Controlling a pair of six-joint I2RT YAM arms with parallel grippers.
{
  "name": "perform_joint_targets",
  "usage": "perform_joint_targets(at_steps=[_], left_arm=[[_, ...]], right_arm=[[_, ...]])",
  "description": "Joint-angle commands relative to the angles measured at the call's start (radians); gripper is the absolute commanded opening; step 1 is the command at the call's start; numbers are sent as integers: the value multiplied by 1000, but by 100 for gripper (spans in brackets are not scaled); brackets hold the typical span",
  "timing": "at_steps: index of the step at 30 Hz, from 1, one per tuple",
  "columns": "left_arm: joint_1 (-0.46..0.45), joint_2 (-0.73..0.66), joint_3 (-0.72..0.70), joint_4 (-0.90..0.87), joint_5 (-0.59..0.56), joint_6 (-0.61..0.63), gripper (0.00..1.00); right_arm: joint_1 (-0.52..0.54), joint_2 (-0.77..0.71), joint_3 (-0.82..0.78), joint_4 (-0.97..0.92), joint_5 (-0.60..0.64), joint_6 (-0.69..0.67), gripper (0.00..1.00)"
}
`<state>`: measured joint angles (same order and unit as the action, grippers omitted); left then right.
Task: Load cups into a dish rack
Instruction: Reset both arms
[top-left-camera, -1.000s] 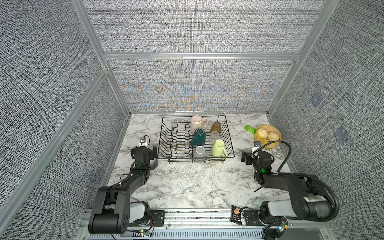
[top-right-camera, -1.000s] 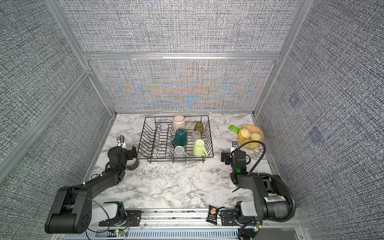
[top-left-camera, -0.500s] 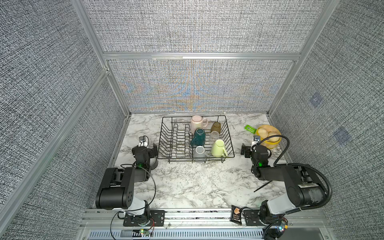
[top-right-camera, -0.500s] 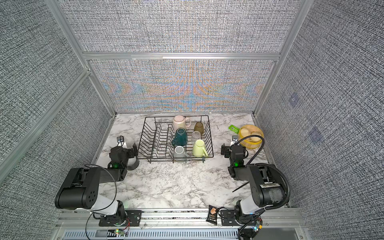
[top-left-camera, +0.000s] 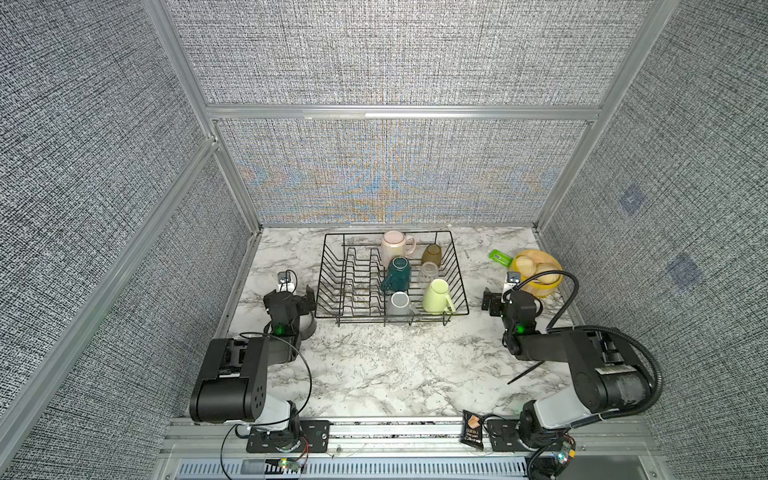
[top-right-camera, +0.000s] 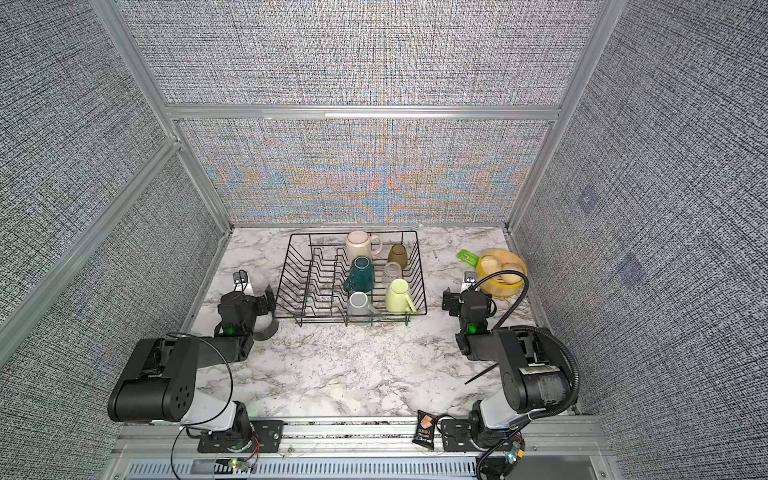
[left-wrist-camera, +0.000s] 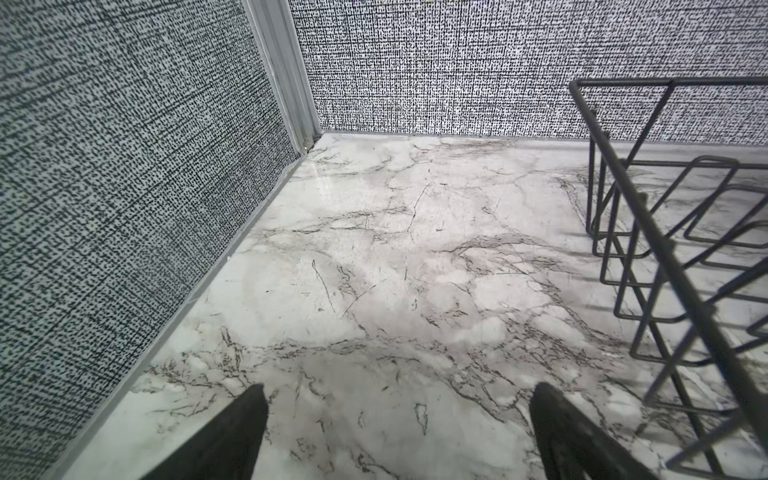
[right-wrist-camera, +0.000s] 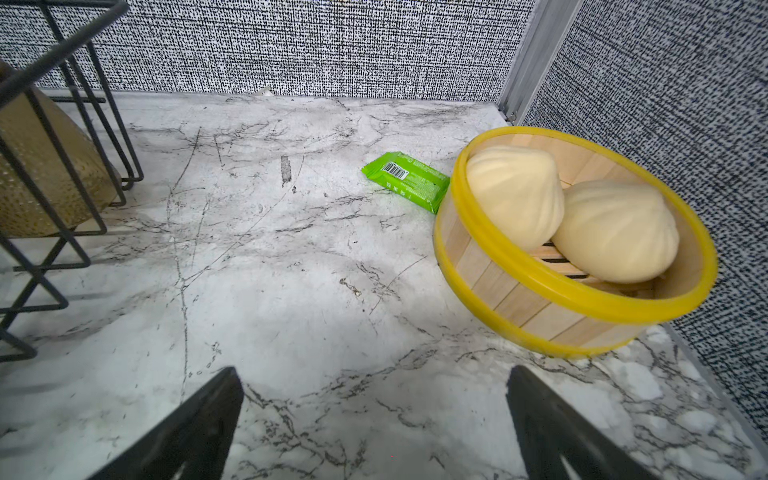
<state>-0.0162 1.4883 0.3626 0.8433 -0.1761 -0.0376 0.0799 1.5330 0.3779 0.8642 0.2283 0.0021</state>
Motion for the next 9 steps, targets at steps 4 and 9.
perform_joint_targets(at_steps=[4, 9], left_arm=[[1, -3, 4, 0, 10, -5, 99], [2, -3, 5, 0, 11, -5, 99]], right_arm=[[4, 7, 13, 4, -5, -7, 99], [3, 4, 5, 12, -7, -7, 99]])
